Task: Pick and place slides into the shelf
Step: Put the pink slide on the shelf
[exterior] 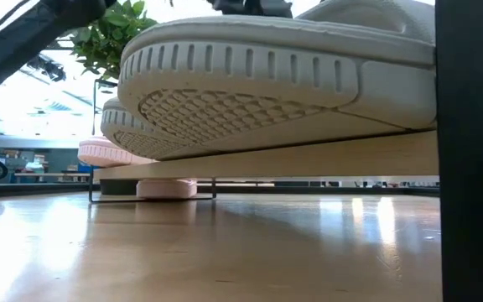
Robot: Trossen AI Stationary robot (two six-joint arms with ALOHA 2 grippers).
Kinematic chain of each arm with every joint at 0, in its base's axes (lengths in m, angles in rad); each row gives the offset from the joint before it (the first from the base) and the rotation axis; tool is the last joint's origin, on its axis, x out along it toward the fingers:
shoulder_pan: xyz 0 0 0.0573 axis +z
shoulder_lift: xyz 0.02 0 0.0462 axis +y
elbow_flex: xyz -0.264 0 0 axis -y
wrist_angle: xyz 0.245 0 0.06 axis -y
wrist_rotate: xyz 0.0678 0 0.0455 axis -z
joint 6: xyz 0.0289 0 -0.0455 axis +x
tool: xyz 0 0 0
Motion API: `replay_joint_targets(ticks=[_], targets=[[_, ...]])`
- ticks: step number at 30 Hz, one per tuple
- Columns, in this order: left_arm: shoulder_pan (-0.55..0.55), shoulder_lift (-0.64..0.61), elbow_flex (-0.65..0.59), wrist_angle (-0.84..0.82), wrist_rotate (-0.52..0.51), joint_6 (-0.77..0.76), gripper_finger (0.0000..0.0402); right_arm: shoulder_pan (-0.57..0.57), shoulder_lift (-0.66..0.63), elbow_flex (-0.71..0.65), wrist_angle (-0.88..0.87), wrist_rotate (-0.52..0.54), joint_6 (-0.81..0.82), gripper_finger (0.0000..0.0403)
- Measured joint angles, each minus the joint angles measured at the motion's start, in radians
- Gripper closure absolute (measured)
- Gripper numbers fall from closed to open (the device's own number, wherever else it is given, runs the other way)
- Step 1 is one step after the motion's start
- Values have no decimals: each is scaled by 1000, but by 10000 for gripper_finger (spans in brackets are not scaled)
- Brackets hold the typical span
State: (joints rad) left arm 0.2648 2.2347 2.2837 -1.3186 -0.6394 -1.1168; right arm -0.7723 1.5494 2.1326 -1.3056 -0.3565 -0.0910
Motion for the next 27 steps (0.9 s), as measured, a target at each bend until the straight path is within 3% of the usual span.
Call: replay_joint_targets(ticks=[4, 10, 18, 23, 27], targets=[[-35, -36, 0, -44, 8, -65, 338, -7, 0, 0, 0, 1, 0, 233], [-73, -66, 0, -250, -5, -273, 359, -6, 0, 0, -1, 0, -3, 233], [-125, -117, 1, -251, -11, -519, 388, -6, 0, 0, -2, 1, -10, 233], [-156, -117, -7, -252, -28, -612, 386, -6, 0, 0, -3, 1, -11, 233], [-157, -152, -136, -253, -1, -696, 382, -6, 0, 0, -3, 1, -11, 233]])
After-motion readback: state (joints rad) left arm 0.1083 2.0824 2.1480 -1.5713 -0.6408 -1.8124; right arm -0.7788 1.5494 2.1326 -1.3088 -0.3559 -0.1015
